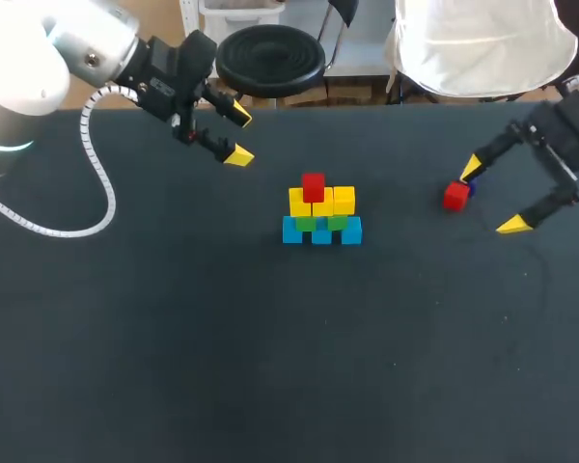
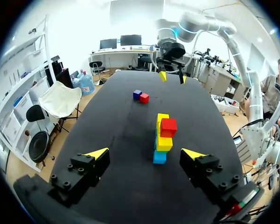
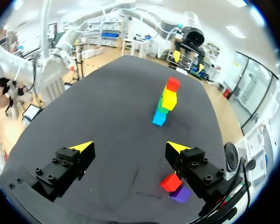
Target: Place the blue cubes, place green cubes on the blue cubes, place the yellow cubes on the green cubes, then place the red cubes on the yellow cubes, and place purple cube on the red cubes.
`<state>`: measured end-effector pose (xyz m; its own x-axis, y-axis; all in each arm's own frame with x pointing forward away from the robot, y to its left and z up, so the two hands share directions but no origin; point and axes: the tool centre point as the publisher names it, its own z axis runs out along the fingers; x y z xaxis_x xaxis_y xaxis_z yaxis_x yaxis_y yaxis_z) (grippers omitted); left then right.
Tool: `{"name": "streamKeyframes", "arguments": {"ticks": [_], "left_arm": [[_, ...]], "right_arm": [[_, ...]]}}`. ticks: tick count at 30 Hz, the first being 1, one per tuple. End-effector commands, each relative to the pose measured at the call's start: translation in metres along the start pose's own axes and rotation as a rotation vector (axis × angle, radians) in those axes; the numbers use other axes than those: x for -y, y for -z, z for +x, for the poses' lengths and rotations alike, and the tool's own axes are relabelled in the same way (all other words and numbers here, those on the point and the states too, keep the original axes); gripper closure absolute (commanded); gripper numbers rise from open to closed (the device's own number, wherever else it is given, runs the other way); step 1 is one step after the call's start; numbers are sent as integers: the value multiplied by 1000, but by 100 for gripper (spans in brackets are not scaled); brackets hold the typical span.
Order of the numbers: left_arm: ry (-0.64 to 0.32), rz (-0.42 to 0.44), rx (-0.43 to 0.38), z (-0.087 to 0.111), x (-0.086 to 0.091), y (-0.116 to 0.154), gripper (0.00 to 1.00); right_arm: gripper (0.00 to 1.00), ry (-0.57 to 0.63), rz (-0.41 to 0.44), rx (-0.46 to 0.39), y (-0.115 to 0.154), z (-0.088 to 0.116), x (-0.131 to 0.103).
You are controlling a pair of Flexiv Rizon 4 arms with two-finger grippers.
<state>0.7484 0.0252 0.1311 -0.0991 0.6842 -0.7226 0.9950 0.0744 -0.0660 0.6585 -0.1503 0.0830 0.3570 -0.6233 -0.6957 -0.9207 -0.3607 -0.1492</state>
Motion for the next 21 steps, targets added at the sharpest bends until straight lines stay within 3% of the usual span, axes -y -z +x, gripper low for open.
{"name": "streamKeyframes", "arguments": {"ticks": [1,8,21], "left_arm": [[-1,3,-2,0,-1,0,0],[-1,3,-2,0,-1,0,0],[-1,3,-2,0,-1,0,0]], "right_arm": [[0,17,-64,8,2,10,9],[0,18,-127,-55,0,24,23],[0,134,-230,-125,-2,43,48]]}}
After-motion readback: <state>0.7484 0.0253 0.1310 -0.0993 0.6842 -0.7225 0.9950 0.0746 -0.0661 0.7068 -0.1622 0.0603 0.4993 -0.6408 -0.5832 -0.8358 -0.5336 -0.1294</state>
